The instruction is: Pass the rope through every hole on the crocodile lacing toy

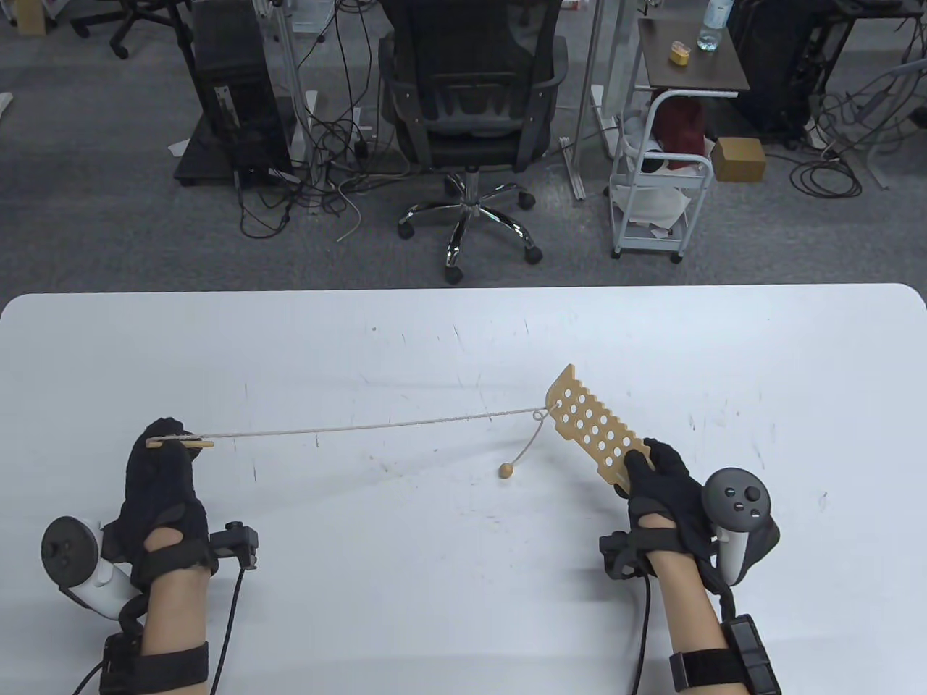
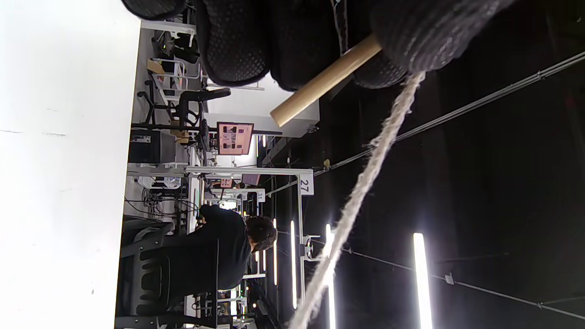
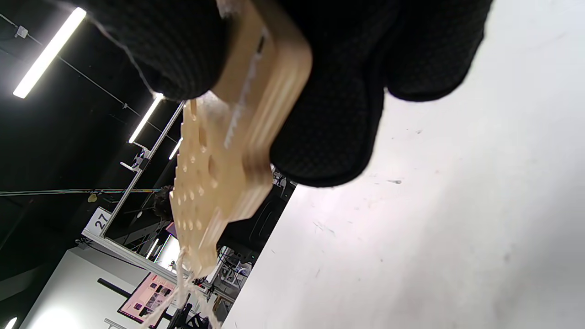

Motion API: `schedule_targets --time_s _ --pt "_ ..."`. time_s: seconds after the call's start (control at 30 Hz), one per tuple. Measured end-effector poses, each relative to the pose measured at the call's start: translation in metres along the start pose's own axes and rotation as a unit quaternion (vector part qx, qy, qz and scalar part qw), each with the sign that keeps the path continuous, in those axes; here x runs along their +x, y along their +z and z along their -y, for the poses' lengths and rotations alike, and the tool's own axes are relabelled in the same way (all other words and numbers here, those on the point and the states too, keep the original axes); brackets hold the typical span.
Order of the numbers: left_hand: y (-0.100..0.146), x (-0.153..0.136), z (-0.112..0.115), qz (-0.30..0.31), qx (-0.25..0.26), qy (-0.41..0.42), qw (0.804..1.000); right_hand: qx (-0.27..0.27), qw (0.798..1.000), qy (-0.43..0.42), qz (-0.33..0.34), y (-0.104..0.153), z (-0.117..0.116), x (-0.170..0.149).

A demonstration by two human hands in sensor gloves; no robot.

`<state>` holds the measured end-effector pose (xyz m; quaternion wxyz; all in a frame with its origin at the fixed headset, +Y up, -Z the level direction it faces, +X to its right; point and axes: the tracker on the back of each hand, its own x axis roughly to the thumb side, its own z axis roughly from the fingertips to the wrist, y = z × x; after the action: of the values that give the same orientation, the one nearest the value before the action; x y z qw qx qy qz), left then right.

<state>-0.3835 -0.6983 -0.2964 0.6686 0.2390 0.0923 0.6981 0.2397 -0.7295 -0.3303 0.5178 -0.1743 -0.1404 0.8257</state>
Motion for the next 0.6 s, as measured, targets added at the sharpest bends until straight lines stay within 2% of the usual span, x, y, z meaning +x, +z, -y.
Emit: schedule_targets --time_s 0.4,0.6 --pt "0.000 0.004 0.010 0.012 -0.029 -0.028 0.999 0.009 1.000 -0.004 0.019 0.003 -0.002 0.006" --pt "-0.001 0.000 0.021 -0.004 -0.063 -0.028 0.998 0.017 0.999 -0.003 0.034 0.006 -0.006 0.010"
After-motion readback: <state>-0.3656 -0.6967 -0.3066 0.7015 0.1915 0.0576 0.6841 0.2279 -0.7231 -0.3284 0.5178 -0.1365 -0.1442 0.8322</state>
